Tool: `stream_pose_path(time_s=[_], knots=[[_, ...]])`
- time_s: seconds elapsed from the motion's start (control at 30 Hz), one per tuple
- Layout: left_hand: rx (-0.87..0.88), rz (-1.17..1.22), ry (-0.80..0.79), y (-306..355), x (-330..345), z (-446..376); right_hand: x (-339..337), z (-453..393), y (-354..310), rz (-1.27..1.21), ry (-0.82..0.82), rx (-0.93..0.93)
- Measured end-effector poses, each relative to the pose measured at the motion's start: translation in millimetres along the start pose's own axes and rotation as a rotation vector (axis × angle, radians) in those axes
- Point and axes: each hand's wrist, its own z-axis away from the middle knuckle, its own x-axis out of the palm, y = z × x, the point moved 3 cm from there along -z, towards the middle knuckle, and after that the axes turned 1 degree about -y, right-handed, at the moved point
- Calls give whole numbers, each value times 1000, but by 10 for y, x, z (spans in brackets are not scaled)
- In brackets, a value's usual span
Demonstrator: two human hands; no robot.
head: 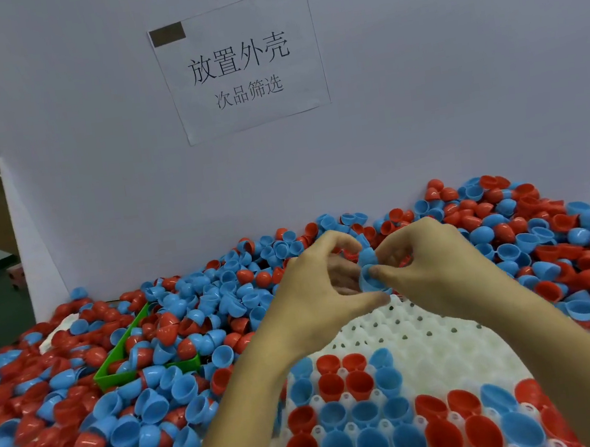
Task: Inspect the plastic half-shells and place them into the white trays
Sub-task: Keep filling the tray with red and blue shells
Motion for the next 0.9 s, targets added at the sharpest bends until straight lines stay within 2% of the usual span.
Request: stream_pose_path(time_s=[0.1,0.23,0.33,0.57,0.9], knots=[[-62,194,10,-28,-56,2,-68,3,20,-9,-22,-28],[-150,322,46,-45,-25,-11,-97,20,6,-40,-130,-92],[-186,426,14,-66,12,-20,-74,48,-56,-14,-202,-155],[-273,674,-71,-127,69,-2,-28,39,-65,127,-168,-171],[-294,740,-61,-162,123,-19,-36,28,-68,168,-154,-171]])
